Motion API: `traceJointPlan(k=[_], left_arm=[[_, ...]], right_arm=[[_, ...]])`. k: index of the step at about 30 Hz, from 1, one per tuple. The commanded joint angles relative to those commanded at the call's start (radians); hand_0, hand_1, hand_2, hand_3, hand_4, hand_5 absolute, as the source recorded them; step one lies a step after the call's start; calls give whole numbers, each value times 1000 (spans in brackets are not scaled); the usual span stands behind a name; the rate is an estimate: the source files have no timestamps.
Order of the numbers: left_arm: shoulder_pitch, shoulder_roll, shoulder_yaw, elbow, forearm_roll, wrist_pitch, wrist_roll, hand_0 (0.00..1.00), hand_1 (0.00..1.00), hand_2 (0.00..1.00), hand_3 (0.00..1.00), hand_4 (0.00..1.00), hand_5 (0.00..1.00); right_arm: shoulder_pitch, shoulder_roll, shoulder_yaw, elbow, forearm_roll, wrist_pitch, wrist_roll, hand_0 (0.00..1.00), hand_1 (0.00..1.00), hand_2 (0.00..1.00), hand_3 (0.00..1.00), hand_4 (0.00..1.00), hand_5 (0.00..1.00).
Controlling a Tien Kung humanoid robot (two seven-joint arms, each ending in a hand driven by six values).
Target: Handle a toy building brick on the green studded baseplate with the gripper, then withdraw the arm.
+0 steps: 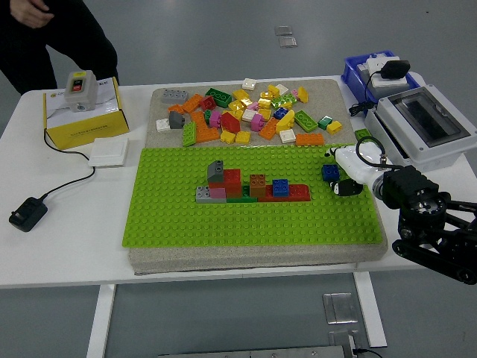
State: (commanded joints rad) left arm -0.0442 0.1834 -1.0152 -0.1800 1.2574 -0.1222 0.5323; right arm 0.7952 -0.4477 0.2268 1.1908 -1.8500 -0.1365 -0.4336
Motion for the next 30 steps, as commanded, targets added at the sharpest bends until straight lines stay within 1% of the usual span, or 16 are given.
traceJointPlan(k=[4,5,10,11,21,28,30], left_arm=[[0,0,1,0,-2,0,-2,719,691,637,655,136,655],[0,0,1,0,-2,0,-2,720,691,638,656,133,658],[0,0,5,0,-6,2,-5,720,691,638,656,133,658],[0,0,6,0,-7,2,-6,719,691,637,656,131,660],[1,-4,16,0,-17,7,-15,719,691,639,658,130,662],[1,-2,20,0,-19,9,-20,719,690,637,658,129,666],[1,-2,21,0,-20,10,-21,719,687,637,659,128,669]], right_arm=[[-1,1,-4,-2,4,-2,2,102,216,761,813,590,393],[-2,2,-6,-3,5,-3,2,97,214,738,799,591,393],[-3,4,-10,-6,9,-6,5,97,214,738,799,591,393],[-3,5,-10,-7,10,-7,6,96,206,724,788,593,395],[-3,11,-12,-24,21,-19,10,92,205,717,784,594,396],[1,15,-19,-33,28,-26,14,86,200,705,776,592,398],[2,16,-20,-36,30,-27,15,85,200,686,758,590,402]])
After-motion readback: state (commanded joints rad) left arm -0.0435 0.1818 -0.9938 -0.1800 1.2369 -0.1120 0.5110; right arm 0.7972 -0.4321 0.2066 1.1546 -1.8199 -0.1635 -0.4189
